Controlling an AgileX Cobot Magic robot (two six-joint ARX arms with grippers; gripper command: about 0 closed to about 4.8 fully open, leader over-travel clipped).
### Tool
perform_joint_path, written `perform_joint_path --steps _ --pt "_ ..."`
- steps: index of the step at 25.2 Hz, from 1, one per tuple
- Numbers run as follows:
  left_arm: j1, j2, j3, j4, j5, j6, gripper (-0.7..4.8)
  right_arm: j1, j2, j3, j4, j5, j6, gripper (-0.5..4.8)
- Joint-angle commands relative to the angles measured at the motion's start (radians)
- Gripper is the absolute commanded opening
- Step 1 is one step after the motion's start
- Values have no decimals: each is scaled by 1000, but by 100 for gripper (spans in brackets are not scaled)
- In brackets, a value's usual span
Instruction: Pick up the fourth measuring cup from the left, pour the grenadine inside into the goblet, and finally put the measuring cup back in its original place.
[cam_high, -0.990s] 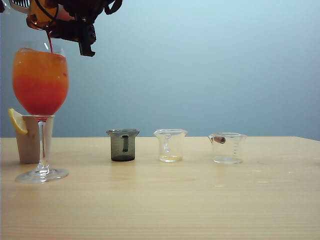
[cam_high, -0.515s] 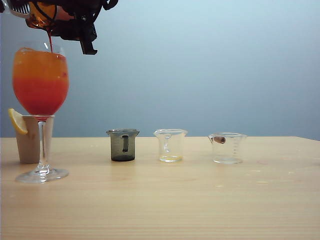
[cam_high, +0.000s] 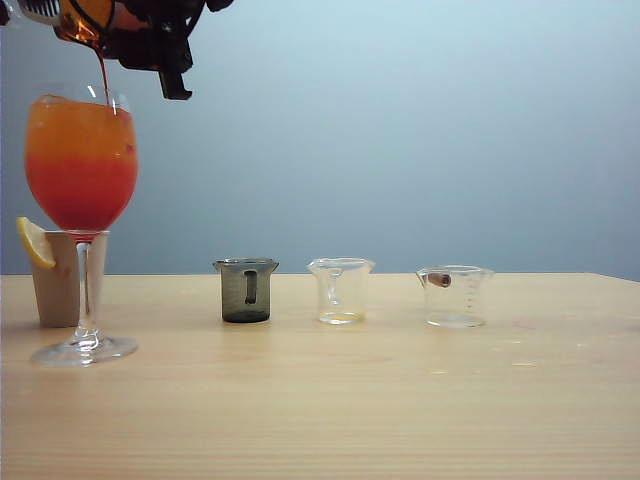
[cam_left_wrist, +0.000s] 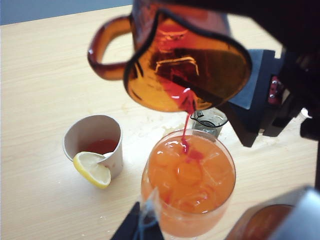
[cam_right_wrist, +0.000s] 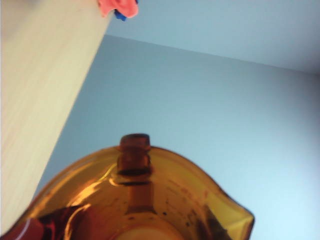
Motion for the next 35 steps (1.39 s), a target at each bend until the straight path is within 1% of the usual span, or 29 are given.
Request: perform_joint_path --steps 1,7,9,14,21,24,31,35 --pt "-1 -2 3 8 3 5 -4 7 -6 8 33 0 -3 251" --pt "-1 -2 3 8 3 5 -4 21 -7 8 40 8 -3 251" --pt "-1 -2 3 8 3 5 -4 35 -8 8 55 38 3 251" --pt "-1 -2 3 8 3 5 -4 47 -11 8 55 58 13 250" --pt "-1 -2 3 8 3 5 -4 52 -11 8 55 68 11 250" --pt "-1 -2 3 8 3 4 -4 52 -11 8 55 68 -5 251" --pt "-1 -2 3 8 3 5 -4 52 -11 8 54 68 -109 251" --pt "-1 -2 3 8 3 4 -4 52 -11 8 53 67 -127 251"
